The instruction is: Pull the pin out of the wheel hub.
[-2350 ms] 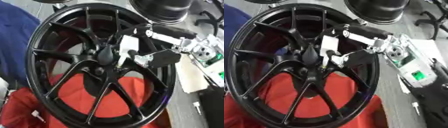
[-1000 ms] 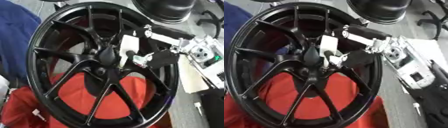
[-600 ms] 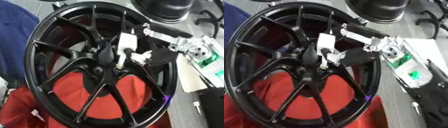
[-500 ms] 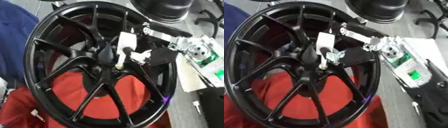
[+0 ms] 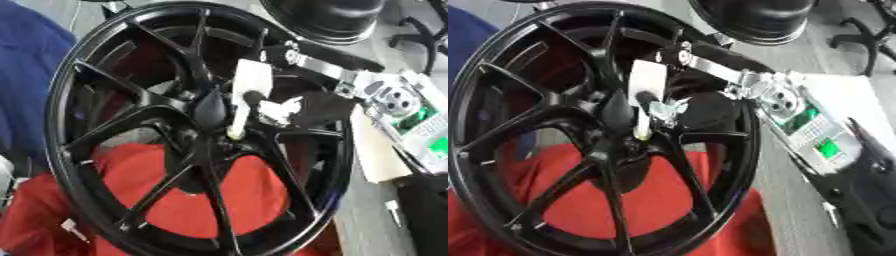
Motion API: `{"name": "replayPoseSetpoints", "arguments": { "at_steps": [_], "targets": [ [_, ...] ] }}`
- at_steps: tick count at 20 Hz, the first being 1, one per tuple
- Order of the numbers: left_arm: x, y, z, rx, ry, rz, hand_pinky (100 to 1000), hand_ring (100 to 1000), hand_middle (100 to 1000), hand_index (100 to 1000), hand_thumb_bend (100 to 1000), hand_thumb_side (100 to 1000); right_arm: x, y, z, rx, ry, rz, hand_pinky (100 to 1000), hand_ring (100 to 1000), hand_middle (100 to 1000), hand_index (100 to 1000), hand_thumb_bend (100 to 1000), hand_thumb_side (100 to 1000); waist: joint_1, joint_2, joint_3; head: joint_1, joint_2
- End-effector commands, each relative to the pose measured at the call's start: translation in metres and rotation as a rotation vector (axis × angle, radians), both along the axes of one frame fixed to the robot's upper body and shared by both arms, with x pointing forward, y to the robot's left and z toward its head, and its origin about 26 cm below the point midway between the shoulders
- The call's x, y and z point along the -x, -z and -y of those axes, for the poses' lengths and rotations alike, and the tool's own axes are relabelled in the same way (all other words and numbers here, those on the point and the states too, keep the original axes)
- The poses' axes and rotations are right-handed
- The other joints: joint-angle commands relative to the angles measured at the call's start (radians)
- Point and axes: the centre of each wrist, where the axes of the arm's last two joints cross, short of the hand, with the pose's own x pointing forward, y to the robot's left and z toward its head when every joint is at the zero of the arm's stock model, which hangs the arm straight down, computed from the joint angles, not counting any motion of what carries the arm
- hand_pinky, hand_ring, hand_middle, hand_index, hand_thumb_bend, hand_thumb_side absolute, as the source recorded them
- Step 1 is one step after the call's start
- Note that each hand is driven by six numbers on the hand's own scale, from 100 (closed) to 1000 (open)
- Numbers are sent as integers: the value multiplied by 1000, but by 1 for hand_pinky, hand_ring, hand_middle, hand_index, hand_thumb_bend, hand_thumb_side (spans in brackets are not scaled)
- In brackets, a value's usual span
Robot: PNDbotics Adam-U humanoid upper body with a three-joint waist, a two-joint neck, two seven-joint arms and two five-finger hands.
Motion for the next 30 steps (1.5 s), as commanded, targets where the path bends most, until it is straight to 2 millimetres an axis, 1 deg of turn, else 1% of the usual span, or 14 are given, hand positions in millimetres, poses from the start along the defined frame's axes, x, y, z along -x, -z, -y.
{"name": "replayPoseSetpoints", "arguments": {
  "at_steps": [1,14,17,22,24,26,28,30],
  "targets": [
    [2,-5,0,-1,6,14,661,755,624,660,100,821,2,-11,4,-20,-12,36,750,617,355,453,100,576,9,-23,-4,-2,5],
    [3,-3,-1,2,7,5,665,756,626,660,100,820,2,-21,9,-77,-60,93,743,605,347,444,100,527,15,-49,-18,0,23],
    [2,-3,-1,4,10,4,666,757,627,660,100,818,3,-27,14,-112,-75,104,744,603,347,443,100,519,18,-57,-18,-1,19],
    [3,-3,0,8,15,2,668,758,628,660,100,816,4,-44,25,-175,-107,130,747,600,347,442,100,514,24,-73,-14,-6,13],
    [3,-3,0,11,16,1,668,758,628,660,100,815,6,-51,33,-214,-108,136,750,599,346,441,100,519,28,-79,-14,-19,13],
    [3,-3,0,15,17,2,668,758,628,660,100,813,8,-57,43,-272,-91,120,753,597,346,441,100,528,35,-85,-14,-49,12],
    [3,-3,0,20,16,4,669,758,628,660,100,809,11,-65,58,-337,-54,109,755,596,346,441,100,532,42,-92,-16,-88,17],
    [3,-3,-1,25,11,6,669,759,628,660,100,805,17,-76,77,-413,-3,120,755,595,346,442,100,534,51,-100,-22,-111,22]
  ]
}}
